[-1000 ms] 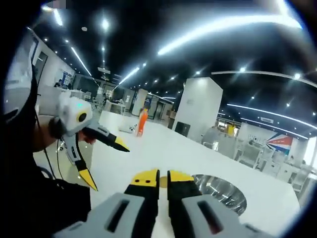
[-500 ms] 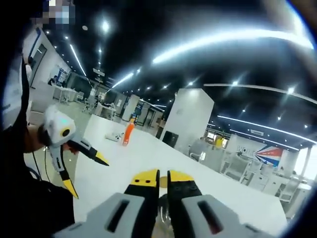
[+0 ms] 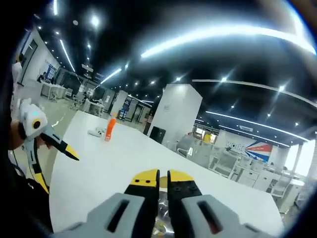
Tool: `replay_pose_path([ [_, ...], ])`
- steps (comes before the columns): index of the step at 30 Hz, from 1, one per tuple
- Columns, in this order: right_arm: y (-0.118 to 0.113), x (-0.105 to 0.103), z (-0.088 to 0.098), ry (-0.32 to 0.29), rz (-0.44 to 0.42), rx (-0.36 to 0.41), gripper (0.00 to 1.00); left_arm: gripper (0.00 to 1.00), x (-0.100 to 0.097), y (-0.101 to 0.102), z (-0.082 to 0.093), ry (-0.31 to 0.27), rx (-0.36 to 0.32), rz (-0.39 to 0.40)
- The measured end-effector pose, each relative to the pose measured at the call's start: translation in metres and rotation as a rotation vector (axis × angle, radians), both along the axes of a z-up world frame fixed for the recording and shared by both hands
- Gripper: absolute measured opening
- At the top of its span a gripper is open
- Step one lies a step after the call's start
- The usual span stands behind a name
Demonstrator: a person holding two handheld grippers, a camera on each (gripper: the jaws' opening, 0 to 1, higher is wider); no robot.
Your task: Pick up the QQ candy scattered on the table and place it into the stainless steel bowl on the table
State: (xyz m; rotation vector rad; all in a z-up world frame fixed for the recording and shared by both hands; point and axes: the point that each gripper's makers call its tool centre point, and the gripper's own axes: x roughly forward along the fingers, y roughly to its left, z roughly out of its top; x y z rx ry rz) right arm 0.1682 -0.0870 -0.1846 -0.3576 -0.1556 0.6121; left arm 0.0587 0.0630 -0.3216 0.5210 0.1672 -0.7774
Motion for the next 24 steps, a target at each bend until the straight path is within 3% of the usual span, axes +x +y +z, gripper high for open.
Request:
replay_pose_path([
  [6, -0.012, 0.031, -0.025, 0.05, -0.055, -0.02, 0.06, 0.84, 0.0, 0.002, -0.001, 0.002, 0.0, 0.003],
  [14, -0.023, 0.054, -0.054, 0.109, -0.099, -0.023, 0.06, 0.84, 0.0, 0.004, -0.003, 0.007, 0.0, 0.006],
  [18, -0.026, 0.062, -0.074, 0.144, -0.111, -0.044, 0.07, 0.84, 0.0, 0.004, -0.004, 0.008, 0.0, 0.003],
  [24, -0.028, 0.066, -0.089, 0.171, -0.126, -0.065, 0.07, 0.84, 0.0, 0.005, -0.005, 0.01, 0.002, 0.007],
])
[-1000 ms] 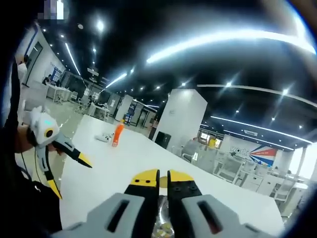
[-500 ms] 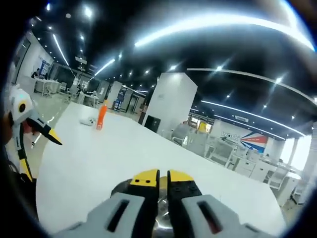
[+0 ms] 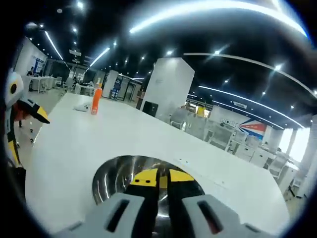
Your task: Pick up the QQ candy scattered on the table and place it into the stainless steel bowl on the table
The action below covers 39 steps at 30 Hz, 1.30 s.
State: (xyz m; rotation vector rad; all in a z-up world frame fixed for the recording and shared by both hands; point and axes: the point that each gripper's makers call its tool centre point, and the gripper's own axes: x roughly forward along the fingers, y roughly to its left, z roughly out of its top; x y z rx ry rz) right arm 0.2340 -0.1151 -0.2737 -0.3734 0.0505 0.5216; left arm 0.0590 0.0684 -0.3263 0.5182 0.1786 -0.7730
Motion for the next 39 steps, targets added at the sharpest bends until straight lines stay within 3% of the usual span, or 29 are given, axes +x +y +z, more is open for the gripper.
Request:
replay_pose_path([
  [10, 0.005, -0.003, 0.005, -0.016, 0.02, 0.037, 0.08, 0.84, 0.0, -0.001, 0.0, 0.001, -0.001, -0.001],
  [11, 0.005, -0.003, 0.006, -0.021, 0.018, 0.044, 0.11, 0.84, 0.0, -0.001, 0.0, 0.0, -0.001, -0.001],
  [14, 0.006, -0.003, 0.022, -0.099, 0.035, 0.12, 0.34, 0.84, -0.001, -0.001, 0.0, 0.001, -0.001, -0.003],
  [17, 0.004, -0.004, 0.023, -0.089, 0.03, 0.14, 0.28, 0.84, -0.001, 0.0, 0.0, 0.001, 0.0, -0.002],
  [39, -0.002, -0.007, 0.024, -0.093, 0.023, 0.101, 0.28, 0.84, -0.002, 0.0, 0.003, -0.007, 0.002, -0.002],
])
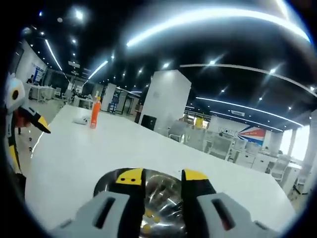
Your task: Pick up the QQ candy scattered on the table and place it into the stainless steel bowl on the table
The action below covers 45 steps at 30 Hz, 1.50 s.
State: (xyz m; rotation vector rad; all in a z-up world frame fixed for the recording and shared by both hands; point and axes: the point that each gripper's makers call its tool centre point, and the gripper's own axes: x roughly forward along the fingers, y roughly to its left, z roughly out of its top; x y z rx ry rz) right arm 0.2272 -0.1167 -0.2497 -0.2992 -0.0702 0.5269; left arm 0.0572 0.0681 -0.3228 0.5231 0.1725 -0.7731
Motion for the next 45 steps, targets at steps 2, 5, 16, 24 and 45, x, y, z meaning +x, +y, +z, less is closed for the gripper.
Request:
replay_pose_path([
  [2, -0.001, -0.001, 0.002, -0.004, -0.003, 0.002, 0.28, 0.84, 0.0, -0.001, 0.0, 0.0, 0.0, -0.001],
  [5, -0.004, 0.0, 0.004, -0.008, -0.009, -0.001, 0.28, 0.84, 0.0, -0.001, 0.001, -0.001, 0.0, -0.002],
  [16, -0.015, -0.012, 0.026, -0.056, -0.025, 0.001, 0.28, 0.84, -0.001, -0.002, 0.001, -0.003, 0.001, -0.002],
  [24, -0.006, -0.038, 0.067, -0.156, 0.004, 0.006, 0.28, 0.84, -0.002, -0.003, 0.0, -0.001, 0.002, -0.003],
  [45, 0.042, -0.135, 0.149, -0.381, 0.168, 0.034, 0.28, 0.84, -0.001, -0.002, 0.0, -0.002, -0.005, -0.003],
])
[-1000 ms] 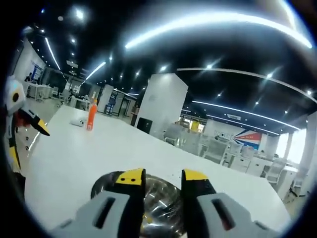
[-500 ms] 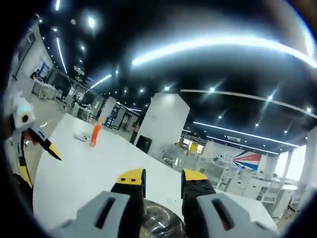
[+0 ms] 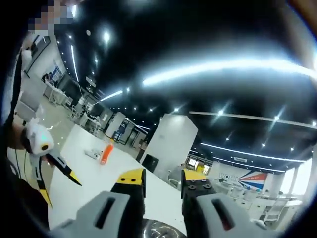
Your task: Pick up the QQ candy scattered on the table and place it into the stainless steel bowl on the table
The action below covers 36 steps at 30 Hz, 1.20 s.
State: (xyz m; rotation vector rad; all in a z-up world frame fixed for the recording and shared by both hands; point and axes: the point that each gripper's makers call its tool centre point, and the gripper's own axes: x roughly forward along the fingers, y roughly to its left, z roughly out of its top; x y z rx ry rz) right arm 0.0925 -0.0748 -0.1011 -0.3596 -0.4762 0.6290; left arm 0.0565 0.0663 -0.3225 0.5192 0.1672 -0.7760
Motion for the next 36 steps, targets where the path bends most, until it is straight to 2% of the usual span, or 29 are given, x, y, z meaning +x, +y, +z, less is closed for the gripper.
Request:
replay_pose_path([
  [8, 0.01, 0.003, -0.027, 0.045, 0.013, -0.018, 0.28, 0.84, 0.002, 0.001, 0.0, 0.0, -0.006, 0.002],
  [12, 0.009, 0.011, -0.049, 0.103, 0.012, -0.016, 0.27, 0.84, 0.002, 0.002, -0.002, 0.003, -0.003, 0.002],
  [26, 0.009, 0.035, -0.154, 0.331, -0.005, -0.059, 0.27, 0.84, 0.002, -0.001, -0.004, 0.006, 0.007, -0.001],
  [36, 0.008, 0.039, -0.219, 0.464, -0.016, -0.095, 0.27, 0.84, 0.0, -0.002, -0.004, 0.008, 0.012, -0.003],
])
